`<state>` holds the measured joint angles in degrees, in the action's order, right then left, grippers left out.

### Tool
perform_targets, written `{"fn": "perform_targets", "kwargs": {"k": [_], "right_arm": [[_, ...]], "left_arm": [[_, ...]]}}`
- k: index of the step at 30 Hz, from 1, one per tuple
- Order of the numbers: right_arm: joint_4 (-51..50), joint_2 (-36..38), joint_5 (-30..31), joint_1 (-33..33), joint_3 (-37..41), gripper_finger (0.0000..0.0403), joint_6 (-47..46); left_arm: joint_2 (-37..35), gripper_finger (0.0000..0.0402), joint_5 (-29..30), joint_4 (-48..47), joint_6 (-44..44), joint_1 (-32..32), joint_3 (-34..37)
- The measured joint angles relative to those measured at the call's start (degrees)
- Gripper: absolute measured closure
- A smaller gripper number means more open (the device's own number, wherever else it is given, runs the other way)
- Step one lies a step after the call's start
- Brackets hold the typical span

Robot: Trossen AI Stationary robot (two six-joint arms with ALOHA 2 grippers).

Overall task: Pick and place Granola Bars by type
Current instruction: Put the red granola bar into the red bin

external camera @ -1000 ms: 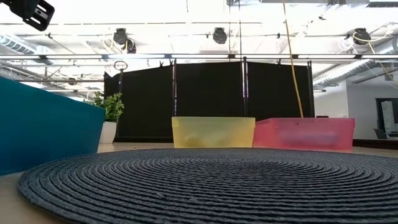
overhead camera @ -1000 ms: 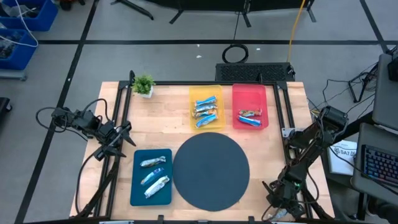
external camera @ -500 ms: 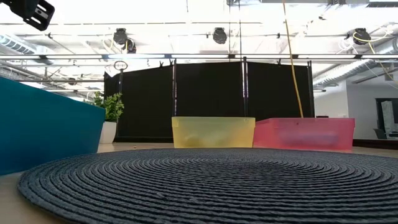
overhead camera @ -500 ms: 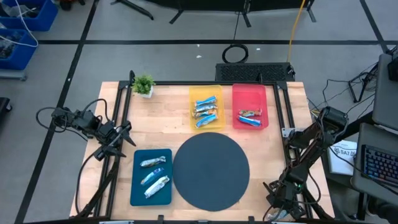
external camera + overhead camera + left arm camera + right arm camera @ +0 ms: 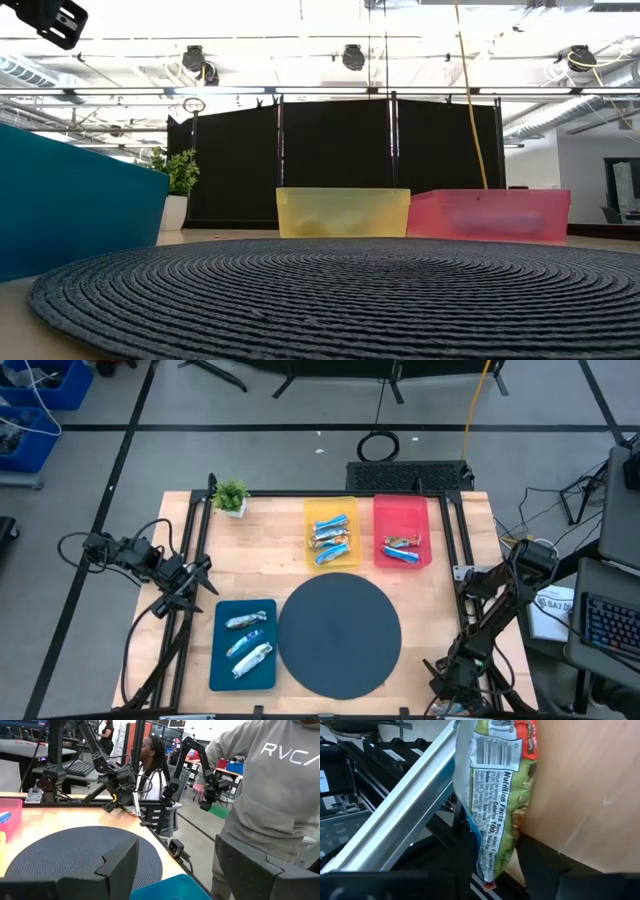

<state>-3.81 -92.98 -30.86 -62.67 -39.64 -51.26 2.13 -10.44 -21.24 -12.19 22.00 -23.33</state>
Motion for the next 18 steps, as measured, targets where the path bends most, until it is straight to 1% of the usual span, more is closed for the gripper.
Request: {"fn": "perform_targets", "kwargs": {"k": [2,6,7,10,14,18], "right_arm": [[-0.09,-0.08,0.22,0.00,0.03,0.0287,-0.06],[-0.33,-0.21,0.57,0.01,0.15,0.0373,0.34],[-0.48,-0.23,0.57,0.15,0.15,0.0383,0.92],[-3.10,-0.17,0.21,1.10,0.10,0.0385,0.96],[-11.19,2.61,-0.80,4.50,0.20,0.0391,4.28],[-20.68,8.51,3.36,10.79,0.28,0.0393,7.46]], "left_arm": [[0.00,0.0133,0.00,-0.01,0.00,0.00,0.00],[0.00,0.0133,0.02,-0.01,0.13,0.00,0.00],[0.00,0.0133,0.03,-0.01,0.16,0.00,0.00],[0.00,0.0133,0.30,0.01,0.10,0.00,0.00],[0.02,0.0133,0.57,0.55,-0.23,0.00,0.00],[0.02,0.0133,0.57,0.49,-0.59,0.00,0.00]]}}
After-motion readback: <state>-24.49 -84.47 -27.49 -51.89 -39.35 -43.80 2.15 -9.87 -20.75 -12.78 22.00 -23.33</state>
